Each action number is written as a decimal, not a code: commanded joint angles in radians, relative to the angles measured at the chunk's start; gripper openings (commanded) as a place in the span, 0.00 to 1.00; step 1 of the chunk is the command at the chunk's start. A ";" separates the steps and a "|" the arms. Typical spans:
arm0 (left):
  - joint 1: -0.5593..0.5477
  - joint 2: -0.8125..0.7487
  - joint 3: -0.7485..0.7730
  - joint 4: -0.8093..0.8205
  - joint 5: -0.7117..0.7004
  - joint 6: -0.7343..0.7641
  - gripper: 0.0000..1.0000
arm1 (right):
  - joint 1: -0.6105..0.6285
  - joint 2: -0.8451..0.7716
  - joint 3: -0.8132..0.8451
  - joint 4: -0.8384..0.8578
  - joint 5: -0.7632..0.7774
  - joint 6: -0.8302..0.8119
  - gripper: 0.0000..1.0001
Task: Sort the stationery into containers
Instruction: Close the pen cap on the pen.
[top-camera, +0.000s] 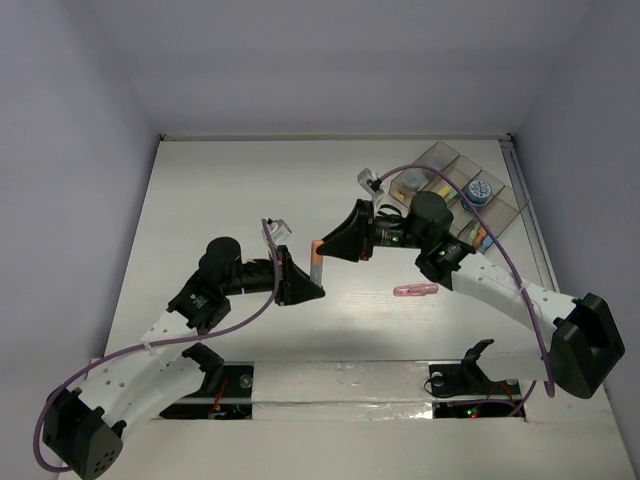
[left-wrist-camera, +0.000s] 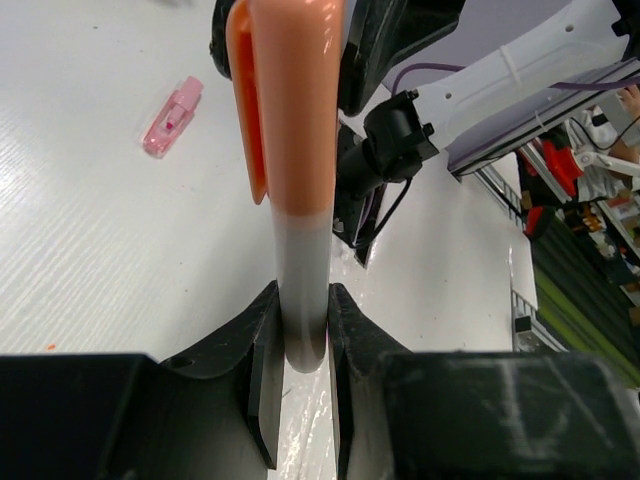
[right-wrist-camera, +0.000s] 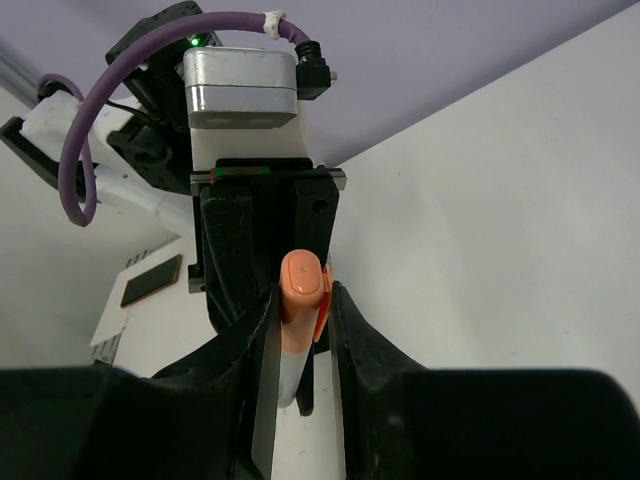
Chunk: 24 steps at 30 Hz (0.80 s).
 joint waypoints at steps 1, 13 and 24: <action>0.046 -0.102 0.218 0.354 -0.243 0.053 0.00 | 0.081 0.036 -0.078 -0.426 -0.357 -0.053 0.00; 0.083 0.031 0.416 0.272 -0.222 0.081 0.00 | 0.219 0.085 -0.174 -0.420 -0.260 -0.056 0.00; 0.222 0.065 0.564 0.151 -0.198 0.135 0.00 | 0.228 0.038 -0.337 -0.343 -0.150 -0.001 0.00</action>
